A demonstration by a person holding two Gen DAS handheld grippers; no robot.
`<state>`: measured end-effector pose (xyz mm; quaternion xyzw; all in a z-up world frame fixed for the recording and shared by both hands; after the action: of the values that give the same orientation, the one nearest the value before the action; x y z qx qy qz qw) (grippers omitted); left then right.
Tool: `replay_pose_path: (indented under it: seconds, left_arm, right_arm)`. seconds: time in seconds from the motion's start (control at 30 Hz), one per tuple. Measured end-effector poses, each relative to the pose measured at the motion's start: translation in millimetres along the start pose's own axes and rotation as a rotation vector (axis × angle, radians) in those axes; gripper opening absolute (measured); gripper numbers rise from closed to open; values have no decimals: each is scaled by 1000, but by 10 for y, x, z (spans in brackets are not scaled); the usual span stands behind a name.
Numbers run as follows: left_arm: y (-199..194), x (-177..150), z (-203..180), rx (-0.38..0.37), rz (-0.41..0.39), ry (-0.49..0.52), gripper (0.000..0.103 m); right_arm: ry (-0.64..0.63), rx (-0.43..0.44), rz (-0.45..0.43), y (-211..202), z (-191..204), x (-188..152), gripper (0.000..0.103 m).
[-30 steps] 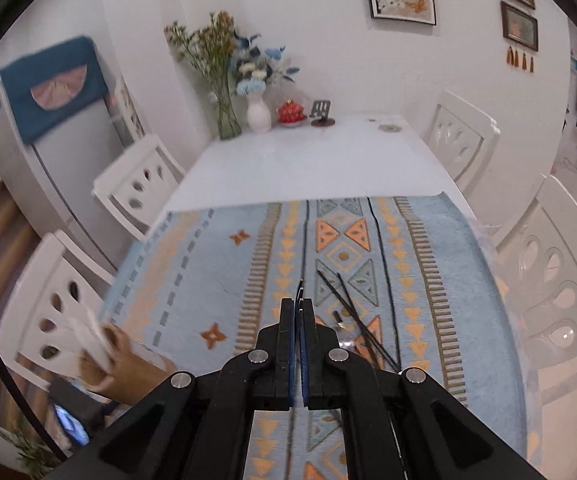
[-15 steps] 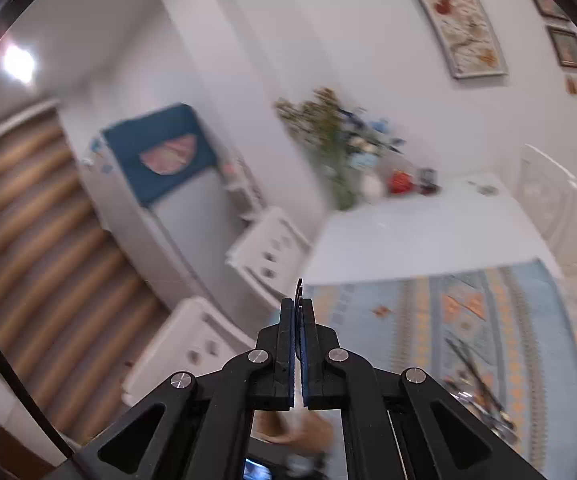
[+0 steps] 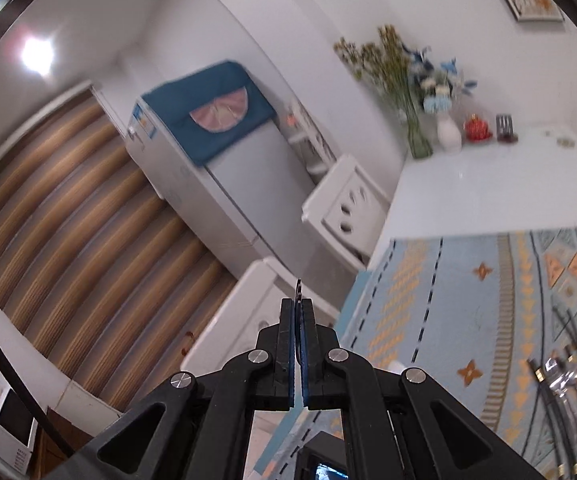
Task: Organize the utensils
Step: 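Lower the fork into the wooden cup and open the right tool, then move the right tool back to the black chopsticks in the pile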
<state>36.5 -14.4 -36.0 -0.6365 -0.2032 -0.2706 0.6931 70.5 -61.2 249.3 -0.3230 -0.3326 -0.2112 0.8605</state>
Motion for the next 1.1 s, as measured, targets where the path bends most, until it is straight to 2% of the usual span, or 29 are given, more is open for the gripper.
replay_pose_path:
  seconds: [0.1, 0.3, 0.5, 0.73, 1.0, 1.1]
  left_arm:
    - [3, 5, 6, -1, 1, -1, 90]
    - [6, 9, 12, -2, 1, -1, 90]
    - [2, 9, 11, -5, 2, -3, 90]
    - [4, 13, 13, -6, 2, -4, 90]
    - [11, 21, 36, -7, 4, -5, 90]
    - [8, 20, 34, -8, 4, -6, 90]
  right_arm:
    - [34, 0, 25, 182, -122, -153, 2]
    - [23, -60, 72, 407, -266, -343, 2]
    - [78, -38, 184, 468, -361, -405, 4]
    - [83, -65, 42, -98, -413, -100, 4]
    - [107, -189, -88, -773, -707, 158, 7]
    - [94, -250, -113, -979, -826, 189, 15]
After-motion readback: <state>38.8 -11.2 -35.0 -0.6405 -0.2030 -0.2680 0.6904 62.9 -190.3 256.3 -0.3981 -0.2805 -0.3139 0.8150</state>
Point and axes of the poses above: each gripper's, at about its wrist camera, not at the fingertips, and y roughly the way its jaws point, z to its left, x to its top, the point moved 5 cm from there along y, roughly the way its jaws point, and after that the axes turned 5 degrees about x, right-handed, at the moved point
